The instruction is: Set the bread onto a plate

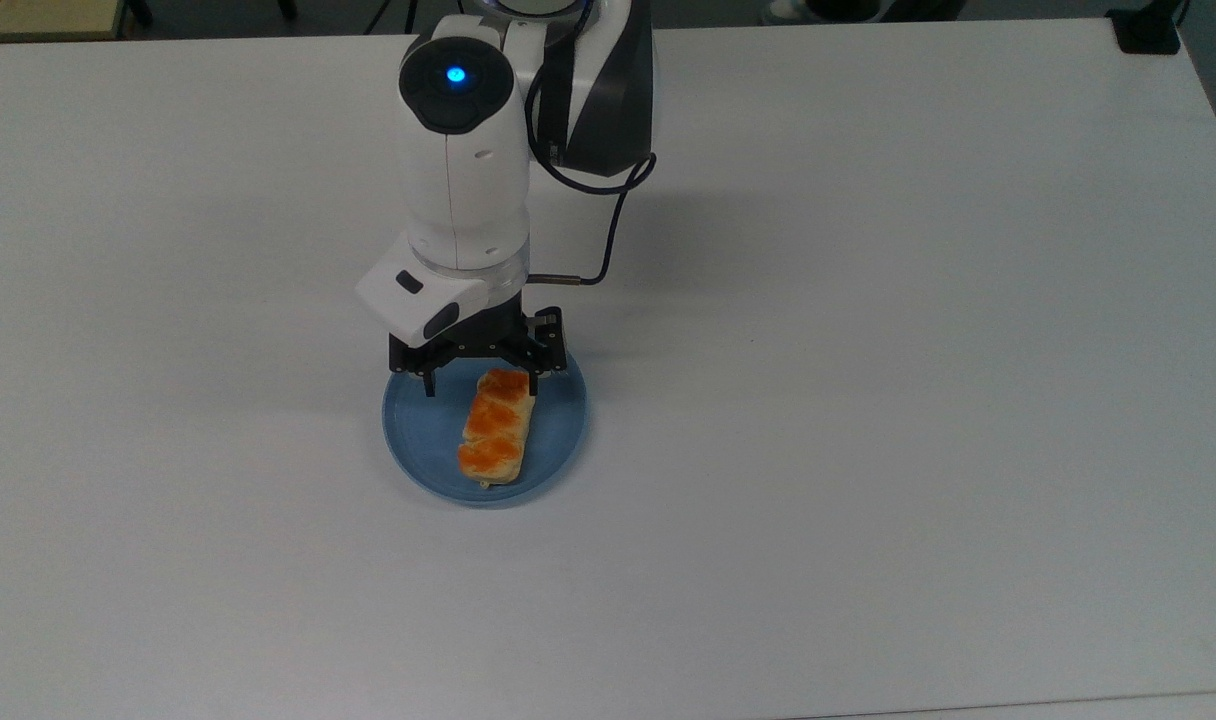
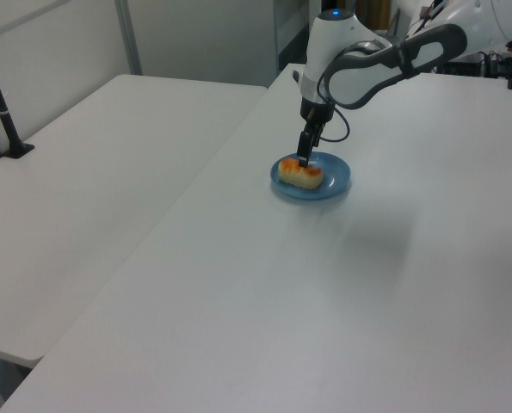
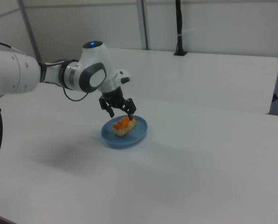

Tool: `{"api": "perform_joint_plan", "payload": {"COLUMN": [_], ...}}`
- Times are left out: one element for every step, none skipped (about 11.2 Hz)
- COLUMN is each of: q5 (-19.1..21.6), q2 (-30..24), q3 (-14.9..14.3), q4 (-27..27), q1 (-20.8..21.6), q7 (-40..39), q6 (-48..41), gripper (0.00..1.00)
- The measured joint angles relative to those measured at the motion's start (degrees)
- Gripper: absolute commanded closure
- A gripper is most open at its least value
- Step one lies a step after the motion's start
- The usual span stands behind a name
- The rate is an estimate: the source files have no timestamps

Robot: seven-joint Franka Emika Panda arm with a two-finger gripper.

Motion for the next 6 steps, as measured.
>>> {"api": "perform_joint_plan", "payload": {"q5": [0.00, 0.00, -0.01, -1.06, -4.01, -7.65], "q2": [-0.99, -3.04, -5.95, -9.33, -12.75, -15.84], "q3": [-0.17, -0.23, -0.26, -0.27, 0.33, 2.78], "q4": [0.94, 1.73, 2.25, 2.43, 2.45, 2.45], "q1": [-0.14, -0.28, -0.35, -0.37, -0.52, -1.65], "q7": [0.11, 0.16, 0.82, 2.84, 5.95, 9.16], "q6": [-2.54, -6.56, -11.41, -15.77, -19.54, -23.03], "gripper": [0.00, 0.00, 0.00, 0.00, 0.00, 0.00]}}
